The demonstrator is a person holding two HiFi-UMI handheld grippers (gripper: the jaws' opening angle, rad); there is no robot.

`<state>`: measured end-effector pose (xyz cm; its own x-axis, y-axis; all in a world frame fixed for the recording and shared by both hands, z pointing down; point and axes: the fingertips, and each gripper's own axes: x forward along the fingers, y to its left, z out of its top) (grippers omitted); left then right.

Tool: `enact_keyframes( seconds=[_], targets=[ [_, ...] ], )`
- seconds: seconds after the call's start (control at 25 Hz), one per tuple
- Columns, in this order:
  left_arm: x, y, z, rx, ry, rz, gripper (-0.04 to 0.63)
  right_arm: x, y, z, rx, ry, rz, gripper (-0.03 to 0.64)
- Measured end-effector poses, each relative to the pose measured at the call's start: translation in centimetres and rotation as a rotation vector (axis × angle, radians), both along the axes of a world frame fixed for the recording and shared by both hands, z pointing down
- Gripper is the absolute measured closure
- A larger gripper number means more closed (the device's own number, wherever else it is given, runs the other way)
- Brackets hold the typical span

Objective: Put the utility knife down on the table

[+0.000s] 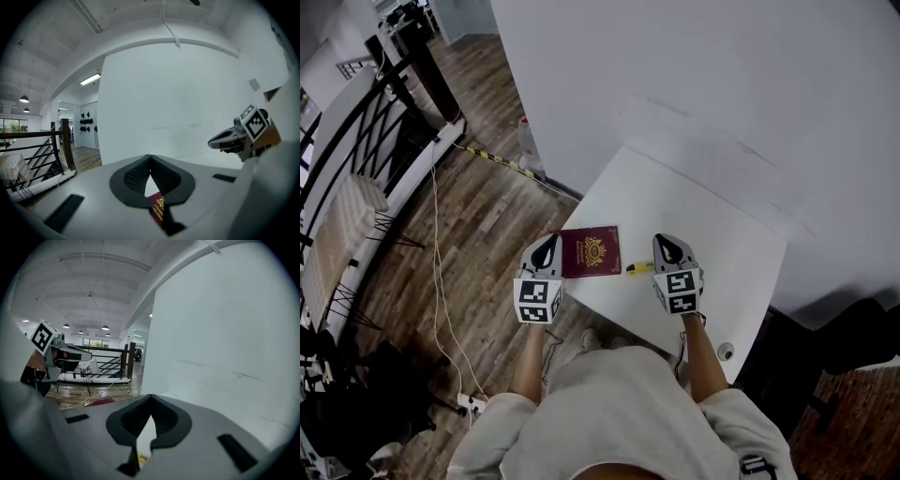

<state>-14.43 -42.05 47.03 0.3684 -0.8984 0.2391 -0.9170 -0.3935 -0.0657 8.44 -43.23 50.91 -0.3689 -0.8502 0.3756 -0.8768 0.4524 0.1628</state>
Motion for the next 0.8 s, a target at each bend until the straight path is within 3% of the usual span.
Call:
enact_keyframes(
  seconds=[0.8],
  targets=[
    [0.5,-1.9,-0.3,0.012,0.011,0.012,0.588,0.7,-1.1,-0.7,0.010,-0.025,0.035,0.620]
  ],
)
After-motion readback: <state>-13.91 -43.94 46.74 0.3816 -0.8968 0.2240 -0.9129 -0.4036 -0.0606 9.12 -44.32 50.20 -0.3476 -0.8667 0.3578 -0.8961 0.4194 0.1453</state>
